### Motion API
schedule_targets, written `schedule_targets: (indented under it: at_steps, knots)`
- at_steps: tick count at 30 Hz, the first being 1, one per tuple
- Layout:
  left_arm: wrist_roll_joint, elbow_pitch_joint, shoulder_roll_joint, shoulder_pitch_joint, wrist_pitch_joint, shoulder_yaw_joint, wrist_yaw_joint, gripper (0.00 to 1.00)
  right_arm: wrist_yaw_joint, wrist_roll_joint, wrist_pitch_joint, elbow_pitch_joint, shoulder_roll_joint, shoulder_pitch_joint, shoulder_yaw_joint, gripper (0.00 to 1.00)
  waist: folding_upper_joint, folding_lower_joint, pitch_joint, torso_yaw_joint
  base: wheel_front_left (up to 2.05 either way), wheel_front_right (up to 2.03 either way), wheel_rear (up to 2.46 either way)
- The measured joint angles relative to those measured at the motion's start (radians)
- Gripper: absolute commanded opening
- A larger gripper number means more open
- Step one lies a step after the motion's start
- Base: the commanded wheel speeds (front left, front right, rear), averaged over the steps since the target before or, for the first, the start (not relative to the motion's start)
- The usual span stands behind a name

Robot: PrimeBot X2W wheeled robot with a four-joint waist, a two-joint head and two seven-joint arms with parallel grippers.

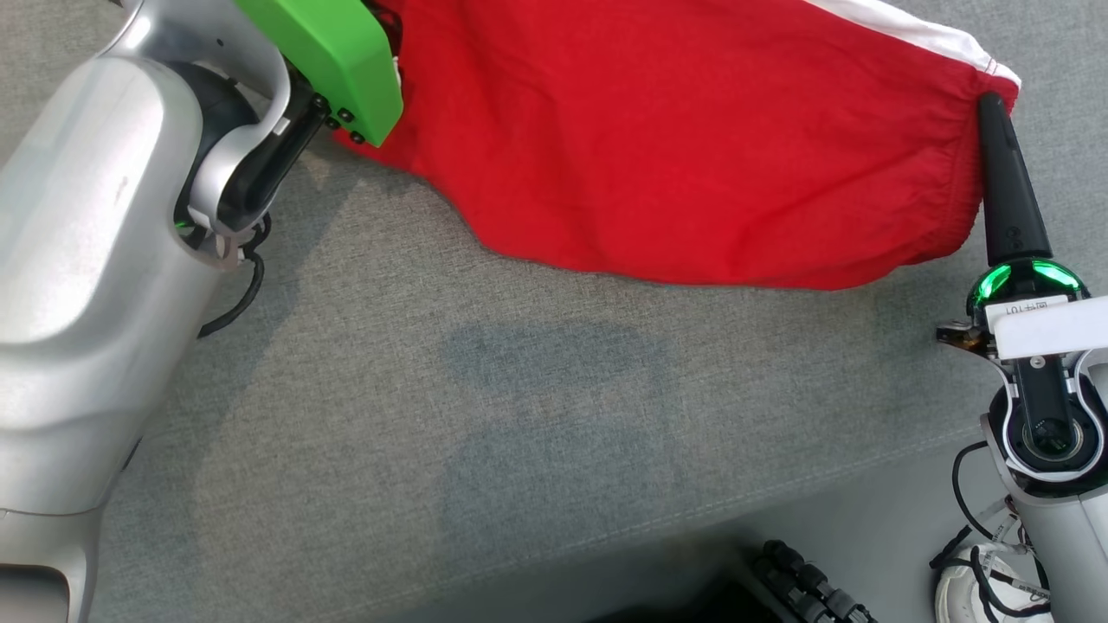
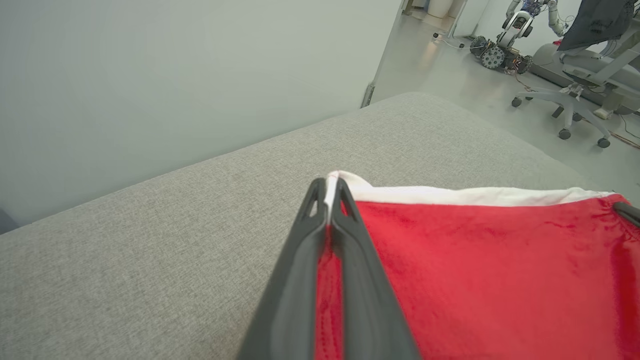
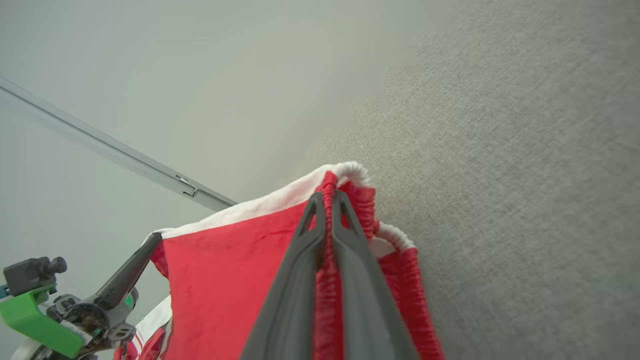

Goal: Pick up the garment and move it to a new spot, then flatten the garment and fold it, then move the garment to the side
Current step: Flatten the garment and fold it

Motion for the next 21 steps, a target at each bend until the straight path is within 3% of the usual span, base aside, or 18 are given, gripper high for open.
schedule_targets:
  at_steps: [7, 9, 14, 16, 17, 18, 19, 20, 21]
  knots:
    - [0.008, 0.073, 0.004, -0.003, 0.002, -0.014, -0.009, 0.00, 0.000, 0.000, 0.000, 0.032, 0.025, -0.010, 0.024, 0.00, 0.0000, 0.0000, 0.007, -0.018, 0.00, 0.00, 0.00]
    - [0.008, 0.087, 0.003, -0.004, 0.003, -0.021, -0.009, 0.09, 0.000, -0.005, 0.000, 0.035, 0.025, -0.018, 0.028, 0.00, 0.0000, 0.0000, 0.011, -0.021, 0.00, 0.00, 0.00]
    - [0.009, 0.133, -0.006, -0.021, 0.000, -0.031, -0.016, 0.11, 0.001, -0.035, 0.000, 0.053, 0.029, -0.077, 0.041, 0.00, 0.0000, 0.0000, 0.020, -0.031, 0.00, 0.00, 0.00]
    - [0.009, 0.148, -0.007, -0.023, -0.007, -0.032, -0.019, 0.28, 0.001, -0.044, 0.000, 0.064, 0.030, -0.086, 0.045, 0.25, 0.0000, 0.0000, 0.019, -0.032, 0.00, 0.00, 0.00]
    - [0.010, 0.158, -0.008, -0.023, -0.012, -0.033, -0.019, 0.44, 0.001, -0.048, 0.000, 0.070, 0.030, -0.090, 0.047, 0.43, 0.0000, 0.0000, 0.018, -0.032, 0.00, 0.00, 0.00]
    - [0.010, 0.171, -0.010, -0.023, -0.017, -0.035, -0.019, 0.69, 0.001, -0.054, 0.000, 0.077, 0.030, -0.092, 0.047, 0.85, 0.0000, 0.0000, 0.016, -0.032, 0.00, 0.00, 0.00]
    - [0.010, 0.183, -0.011, -0.023, -0.017, -0.037, -0.019, 0.69, 0.002, -0.059, 0.000, 0.082, 0.031, -0.093, 0.047, 0.85, 0.0000, 0.0000, 0.013, -0.031, 0.00, 0.00, 0.00]
    - [0.010, 0.190, -0.012, -0.023, -0.017, -0.039, -0.019, 0.99, 0.002, -0.064, 0.000, 0.085, 0.031, -0.093, 0.047, 1.00, 0.0000, 0.0000, 0.010, -0.031, 0.00, 0.00, 0.00]
    - [0.011, 0.199, -0.012, -0.023, -0.021, -0.041, -0.022, 1.00, 0.002, -0.069, 0.000, 0.092, 0.031, -0.093, 0.048, 1.00, 0.0000, 0.0000, 0.006, -0.030, 0.00, 0.00, 0.00]
